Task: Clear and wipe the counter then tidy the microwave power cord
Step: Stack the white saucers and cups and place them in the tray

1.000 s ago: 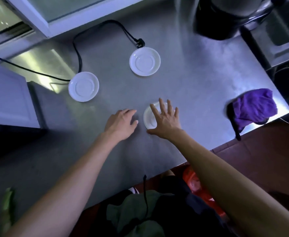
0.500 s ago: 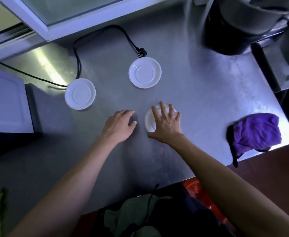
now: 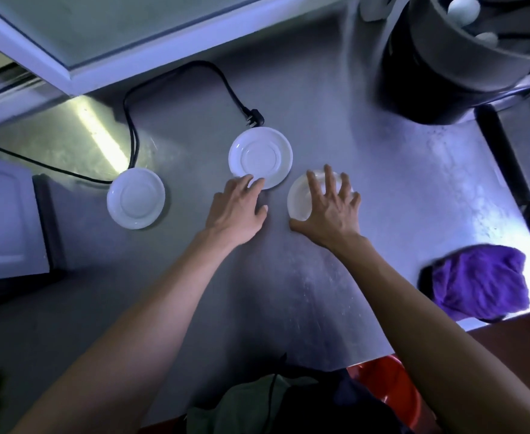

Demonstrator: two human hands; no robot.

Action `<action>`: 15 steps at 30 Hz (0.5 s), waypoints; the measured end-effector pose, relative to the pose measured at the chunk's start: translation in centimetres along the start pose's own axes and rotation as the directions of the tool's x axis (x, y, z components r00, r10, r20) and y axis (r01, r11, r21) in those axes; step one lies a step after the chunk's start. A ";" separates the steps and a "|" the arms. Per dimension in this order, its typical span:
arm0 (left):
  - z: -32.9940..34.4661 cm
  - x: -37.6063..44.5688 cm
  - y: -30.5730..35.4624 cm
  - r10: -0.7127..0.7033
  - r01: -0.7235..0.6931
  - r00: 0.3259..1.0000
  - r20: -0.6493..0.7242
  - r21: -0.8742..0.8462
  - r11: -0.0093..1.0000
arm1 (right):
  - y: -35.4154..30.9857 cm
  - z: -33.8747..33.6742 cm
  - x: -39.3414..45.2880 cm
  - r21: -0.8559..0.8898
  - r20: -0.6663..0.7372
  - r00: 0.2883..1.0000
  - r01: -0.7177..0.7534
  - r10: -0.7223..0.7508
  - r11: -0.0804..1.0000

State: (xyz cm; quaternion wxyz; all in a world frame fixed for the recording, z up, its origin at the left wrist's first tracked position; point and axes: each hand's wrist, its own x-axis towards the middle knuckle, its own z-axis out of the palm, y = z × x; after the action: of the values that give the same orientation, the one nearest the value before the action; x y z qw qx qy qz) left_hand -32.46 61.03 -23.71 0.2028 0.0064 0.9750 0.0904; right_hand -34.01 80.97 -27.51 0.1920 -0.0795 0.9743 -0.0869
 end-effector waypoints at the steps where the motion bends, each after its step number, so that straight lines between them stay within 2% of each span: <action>1: -0.2 0.8 0.2 0.007 -0.007 1.000 0.002 0.020 1.000 | 0.3 -0.2 0.4 0.007 -0.006 1.000 -0.009 0.009 1.000; 9: -0.5 6.4 0.4 0.064 -0.066 0.998 0.020 0.126 0.990 | 1.7 -0.9 3.5 0.041 -0.024 0.998 -0.054 0.055 0.998; 15: 1.1 6.7 -0.1 0.076 -0.076 0.997 0.006 0.162 0.984 | 1.1 -1.4 5.3 -0.003 -0.025 1.000 -0.006 0.006 1.000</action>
State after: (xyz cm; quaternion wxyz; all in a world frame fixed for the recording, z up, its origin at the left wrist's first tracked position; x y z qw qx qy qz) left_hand -38.19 61.41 -27.35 0.1980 0.0601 0.9782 0.0183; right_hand -39.55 81.22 -28.39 0.1799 -0.0756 0.9770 -0.0857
